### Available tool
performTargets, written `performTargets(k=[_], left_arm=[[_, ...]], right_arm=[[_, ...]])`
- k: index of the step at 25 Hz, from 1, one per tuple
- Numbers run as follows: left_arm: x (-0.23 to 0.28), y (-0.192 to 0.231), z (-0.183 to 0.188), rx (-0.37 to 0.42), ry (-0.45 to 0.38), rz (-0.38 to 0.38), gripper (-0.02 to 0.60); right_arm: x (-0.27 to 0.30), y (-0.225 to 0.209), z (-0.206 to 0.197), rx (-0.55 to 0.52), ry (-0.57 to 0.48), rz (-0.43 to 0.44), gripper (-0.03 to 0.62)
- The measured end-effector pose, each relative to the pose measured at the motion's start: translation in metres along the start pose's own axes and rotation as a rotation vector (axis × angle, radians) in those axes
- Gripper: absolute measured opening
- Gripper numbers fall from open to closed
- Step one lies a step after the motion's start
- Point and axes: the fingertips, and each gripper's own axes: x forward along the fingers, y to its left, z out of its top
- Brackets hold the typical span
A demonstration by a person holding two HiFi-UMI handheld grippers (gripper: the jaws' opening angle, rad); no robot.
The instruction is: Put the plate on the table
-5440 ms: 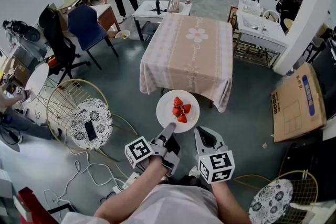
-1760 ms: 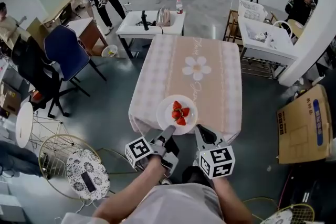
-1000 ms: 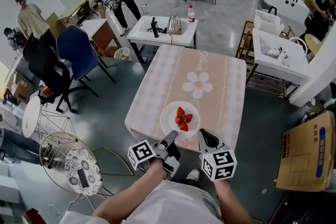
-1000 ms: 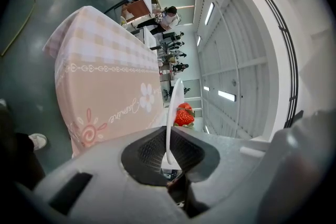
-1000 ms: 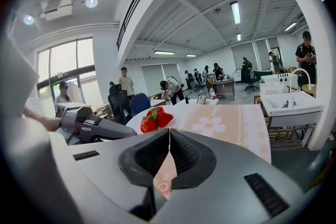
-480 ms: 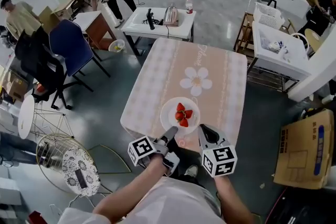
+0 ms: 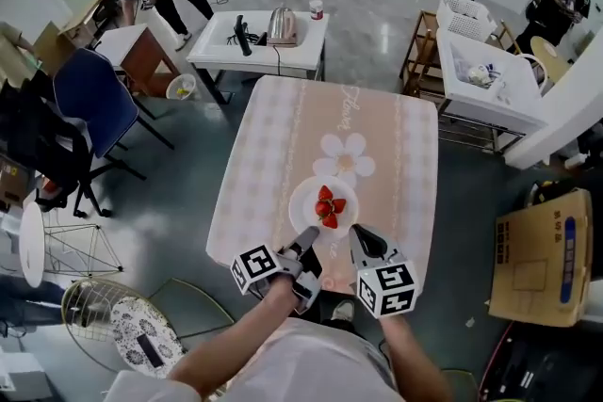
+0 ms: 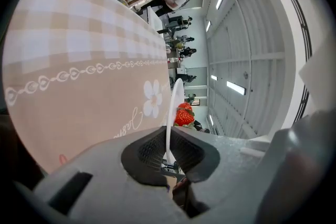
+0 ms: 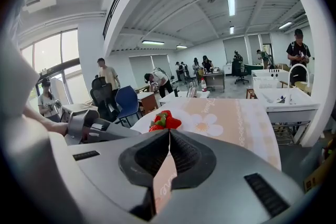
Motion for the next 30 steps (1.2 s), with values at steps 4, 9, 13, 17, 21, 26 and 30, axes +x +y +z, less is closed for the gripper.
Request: performTargets(k=[4, 9, 13, 17, 21, 26, 30], left_arm=[[0.029, 0.008, 0.018, 0.004, 0.055, 0.019, 0.02], [0.065, 0.017, 0.037, 0.023, 0.123, 0.05, 0.02], [0.092, 0.021, 0.045, 0.049, 0.176, 0.072, 0.02], [0.11, 0.03, 0.048, 0.073, 0.213, 0.101, 0.02], [0.122, 0.04, 0.049, 0.1, 0.239, 0.129, 0.02], [0.132, 0.047, 0.053, 0.128, 0.252, 0.143, 0.021], [0.134, 0.05, 0.054, 0.14, 0.254, 0.16, 0.028]], right_arm=[[0.026, -0.008, 0.004, 0.012, 0.027, -0.025, 0.005], [0.048, -0.02, 0.002, 0.047, 0.061, -0.073, 0.005], [0.056, -0.033, -0.002, 0.079, 0.083, -0.113, 0.005], [0.057, -0.042, -0.006, 0.103, 0.1, -0.148, 0.006], [0.055, -0.049, -0.013, 0.122, 0.112, -0.179, 0.005], [0.055, -0.049, -0.023, 0.138, 0.13, -0.187, 0.005], [0.056, -0.044, -0.026, 0.141, 0.137, -0.175, 0.005]])
